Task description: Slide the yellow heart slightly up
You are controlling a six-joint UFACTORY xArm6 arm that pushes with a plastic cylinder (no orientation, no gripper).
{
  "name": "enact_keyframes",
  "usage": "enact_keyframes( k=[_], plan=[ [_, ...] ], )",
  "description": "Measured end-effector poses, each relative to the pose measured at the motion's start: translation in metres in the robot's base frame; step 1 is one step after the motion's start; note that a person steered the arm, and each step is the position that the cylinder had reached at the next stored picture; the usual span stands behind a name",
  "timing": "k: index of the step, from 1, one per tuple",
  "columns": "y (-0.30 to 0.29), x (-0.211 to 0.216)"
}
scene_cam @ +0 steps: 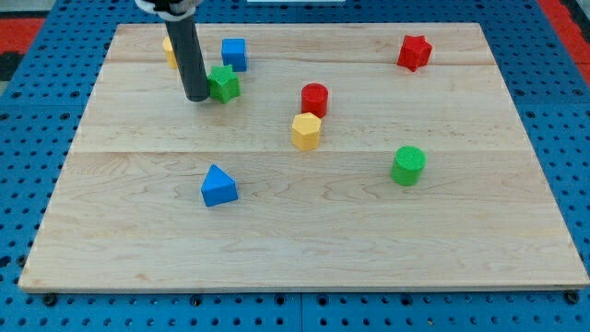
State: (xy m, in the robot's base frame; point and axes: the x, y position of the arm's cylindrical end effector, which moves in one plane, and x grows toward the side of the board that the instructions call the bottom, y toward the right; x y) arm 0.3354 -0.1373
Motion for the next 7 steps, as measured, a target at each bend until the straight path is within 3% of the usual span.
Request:
enact_keyframes(
  k=[2,3,4,7],
  plan=[
    [-0.003,-0.012],
    [-0.043,-0.015],
    [-0.044,-0.015],
    [-0.044,-0.071]
  ],
)
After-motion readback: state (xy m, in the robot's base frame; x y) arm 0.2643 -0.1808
